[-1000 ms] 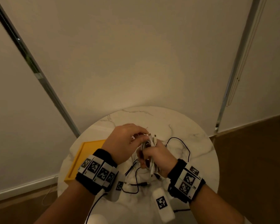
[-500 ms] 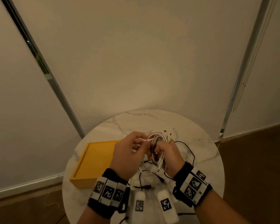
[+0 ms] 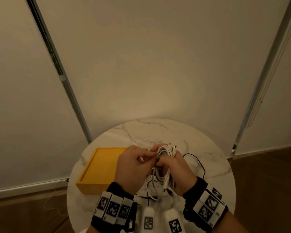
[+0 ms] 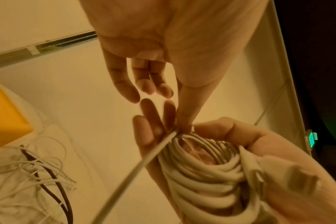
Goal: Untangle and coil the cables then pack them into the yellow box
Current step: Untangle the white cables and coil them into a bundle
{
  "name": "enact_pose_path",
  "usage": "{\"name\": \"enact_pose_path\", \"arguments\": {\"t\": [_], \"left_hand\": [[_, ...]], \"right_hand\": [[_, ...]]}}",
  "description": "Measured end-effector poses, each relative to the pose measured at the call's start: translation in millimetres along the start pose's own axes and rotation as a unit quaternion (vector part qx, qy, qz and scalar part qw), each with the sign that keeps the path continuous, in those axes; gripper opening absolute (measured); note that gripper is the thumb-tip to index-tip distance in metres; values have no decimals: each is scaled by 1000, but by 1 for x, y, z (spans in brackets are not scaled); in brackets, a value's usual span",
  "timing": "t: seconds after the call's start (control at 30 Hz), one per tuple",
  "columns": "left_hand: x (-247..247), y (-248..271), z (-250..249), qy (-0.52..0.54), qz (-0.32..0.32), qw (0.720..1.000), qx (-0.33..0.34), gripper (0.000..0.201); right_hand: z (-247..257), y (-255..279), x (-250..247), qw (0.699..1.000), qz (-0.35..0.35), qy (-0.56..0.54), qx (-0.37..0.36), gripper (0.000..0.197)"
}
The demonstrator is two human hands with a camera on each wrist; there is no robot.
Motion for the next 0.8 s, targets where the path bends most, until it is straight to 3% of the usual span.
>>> {"name": "enact_pose_path", "arguments": {"t": [0.07,0.13,0.23,0.3,0.37,0.47,0.57,0.63,0.8], "left_hand": [[-4,0,4,-28,-12,999,11,12],[-4,2,7,25,13,999,-41,14],[3,12,10,130,126,971,-157,31],[9,22,13,143,200,952,-181,38],[13,27,18,136,230,945,-191,41],[15,22,19,94,214,951,-203,25],[13,7,8,74,185,962,-188,35],[14,-9,0,62,171,967,-177,29],[16,-37,-3,67,163,959,-221,21]], "right_hand": [[2,1,1,1000,3,-3,2,29],[4,-2,-1,1000,-12,-14,2,32],[8,-5,1,998,-32,-53,-4,26],[9,-9,0,996,-54,-75,-10,27],[8,-13,-4,994,-74,-74,-14,25],[10,-21,-5,994,-92,-63,-5,22],[21,-34,1,995,-88,-55,-4,21],[33,-47,8,995,-80,-56,-16,21],[55,-85,20,994,-92,-21,-63,25]]}}
Point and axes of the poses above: each hand's wrist, its own y-axis away from the middle knuckle, its own x-axis out of the palm, z = x × y, the point moved 2 cm from there along -y, towards the middle knuckle, and after that the axes turned 12 degrees about -z, right-handed, at the moved point
